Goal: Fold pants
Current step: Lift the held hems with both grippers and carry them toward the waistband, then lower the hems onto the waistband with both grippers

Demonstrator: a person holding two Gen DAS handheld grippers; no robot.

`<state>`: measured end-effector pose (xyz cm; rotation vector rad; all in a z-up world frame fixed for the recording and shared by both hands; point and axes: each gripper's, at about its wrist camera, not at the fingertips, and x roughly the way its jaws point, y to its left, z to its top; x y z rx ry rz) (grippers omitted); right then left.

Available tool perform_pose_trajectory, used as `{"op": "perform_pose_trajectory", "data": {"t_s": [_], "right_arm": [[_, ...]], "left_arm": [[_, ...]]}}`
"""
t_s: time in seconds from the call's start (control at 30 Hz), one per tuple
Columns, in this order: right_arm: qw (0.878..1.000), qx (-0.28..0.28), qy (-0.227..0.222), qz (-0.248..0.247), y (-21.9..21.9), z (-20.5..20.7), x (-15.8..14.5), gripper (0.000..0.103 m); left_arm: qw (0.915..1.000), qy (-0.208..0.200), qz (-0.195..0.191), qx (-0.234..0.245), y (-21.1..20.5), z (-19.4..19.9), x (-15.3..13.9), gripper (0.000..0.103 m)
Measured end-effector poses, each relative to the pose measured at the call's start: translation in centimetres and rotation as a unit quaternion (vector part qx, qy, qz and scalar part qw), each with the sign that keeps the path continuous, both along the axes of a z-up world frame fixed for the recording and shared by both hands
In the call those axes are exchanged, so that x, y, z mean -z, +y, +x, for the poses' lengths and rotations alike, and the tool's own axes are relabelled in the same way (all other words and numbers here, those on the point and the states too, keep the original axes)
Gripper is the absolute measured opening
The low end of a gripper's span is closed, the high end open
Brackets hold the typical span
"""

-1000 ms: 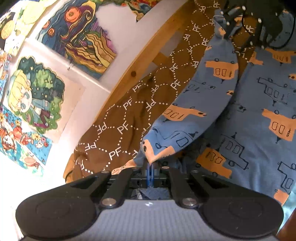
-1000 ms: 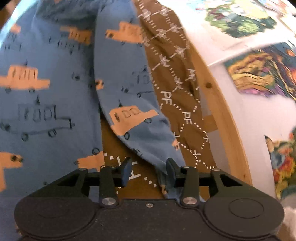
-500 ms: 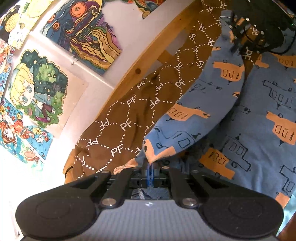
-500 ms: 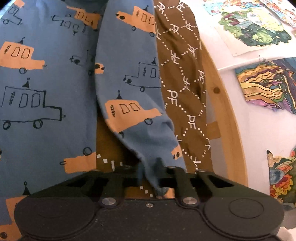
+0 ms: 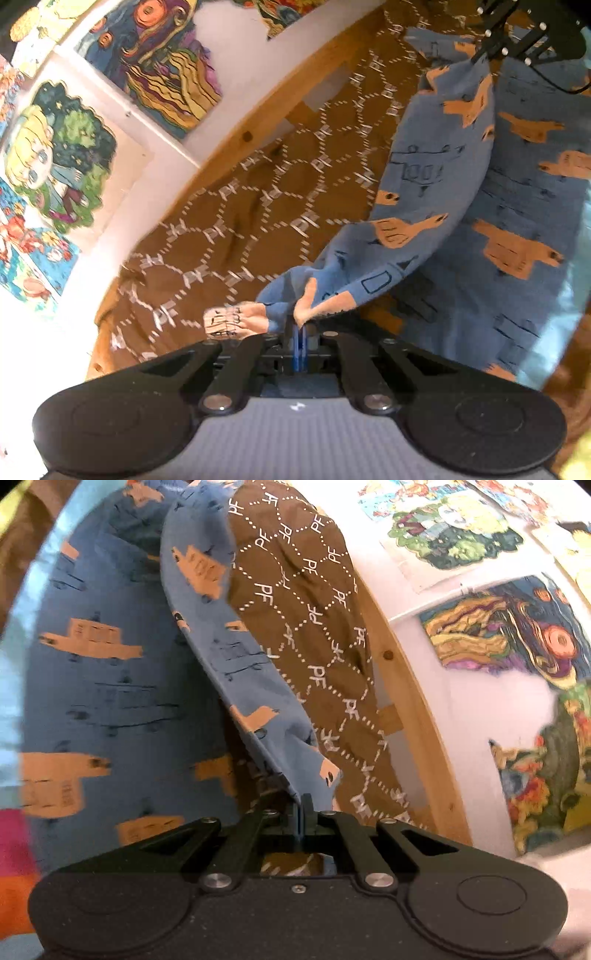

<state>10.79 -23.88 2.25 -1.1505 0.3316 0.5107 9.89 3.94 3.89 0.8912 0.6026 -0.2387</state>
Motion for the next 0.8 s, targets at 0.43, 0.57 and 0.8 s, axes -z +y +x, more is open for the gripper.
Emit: {"op": "perform_pose_trajectory", "data": {"t_s": [0.43,0.57,0.8], "right_arm": [[0.998,0.036,0.059,0.013,-0.3,-5.7,2.5,0.0],[0.997,0.038,0.067,0.018,0.2,-6.5,3.0,0.0],[0.996,0.045,0.077,0.02,0.3,-6.9,3.0,0.0]], "left_arm": [[0.9983,0.051,-0.002,-0.03,0.8,-3.9,4.4,0.002],[0.9987,0.046,0.015,-0.016,1.0,-4.4,4.8,0.002],[0.9962,-0.004,0.082,0.028,0.1,-5.3,4.6,0.002]]}}
